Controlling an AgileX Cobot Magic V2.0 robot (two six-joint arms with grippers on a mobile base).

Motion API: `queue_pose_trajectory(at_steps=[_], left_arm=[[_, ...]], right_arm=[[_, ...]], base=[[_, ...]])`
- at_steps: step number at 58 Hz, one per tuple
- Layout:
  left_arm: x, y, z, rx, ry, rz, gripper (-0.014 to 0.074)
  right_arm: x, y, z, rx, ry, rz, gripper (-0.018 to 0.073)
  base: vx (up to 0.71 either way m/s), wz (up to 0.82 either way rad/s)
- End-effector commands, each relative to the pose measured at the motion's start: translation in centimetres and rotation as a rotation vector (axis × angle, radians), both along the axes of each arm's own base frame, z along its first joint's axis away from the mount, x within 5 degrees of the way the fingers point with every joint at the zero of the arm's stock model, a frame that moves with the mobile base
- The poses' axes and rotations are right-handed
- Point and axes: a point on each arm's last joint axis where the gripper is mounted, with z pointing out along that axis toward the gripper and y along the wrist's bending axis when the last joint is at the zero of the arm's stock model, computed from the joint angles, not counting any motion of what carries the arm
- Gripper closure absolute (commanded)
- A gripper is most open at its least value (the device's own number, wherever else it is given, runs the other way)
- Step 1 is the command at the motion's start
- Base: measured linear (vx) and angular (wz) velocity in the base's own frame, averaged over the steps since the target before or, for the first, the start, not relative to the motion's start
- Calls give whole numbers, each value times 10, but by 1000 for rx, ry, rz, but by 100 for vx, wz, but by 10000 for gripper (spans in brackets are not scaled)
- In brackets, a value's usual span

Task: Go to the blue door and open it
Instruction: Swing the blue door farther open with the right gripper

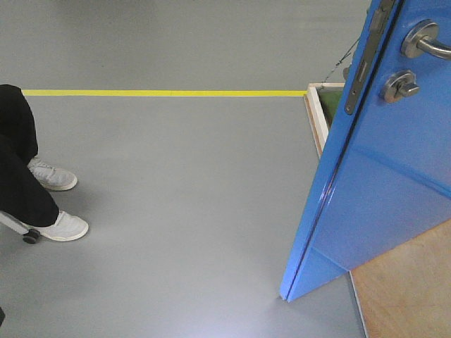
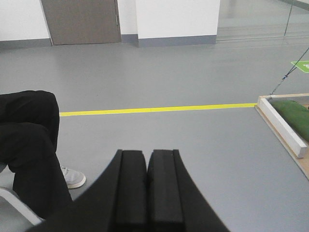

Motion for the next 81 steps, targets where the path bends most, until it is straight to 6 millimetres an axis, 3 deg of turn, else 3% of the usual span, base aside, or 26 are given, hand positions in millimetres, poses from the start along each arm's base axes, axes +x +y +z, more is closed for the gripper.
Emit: queue_pose_trajectory(at_steps=[1, 81], left_arm=[[-1, -1, 17, -9, -124, -12, 524], [-1, -1, 17, -9, -124, -12, 524]], right_arm=[[-13, 5, 23, 22, -140, -34, 547], [-13, 5, 23, 22, -140, -34, 547]], base=[[8, 5], [15, 6]])
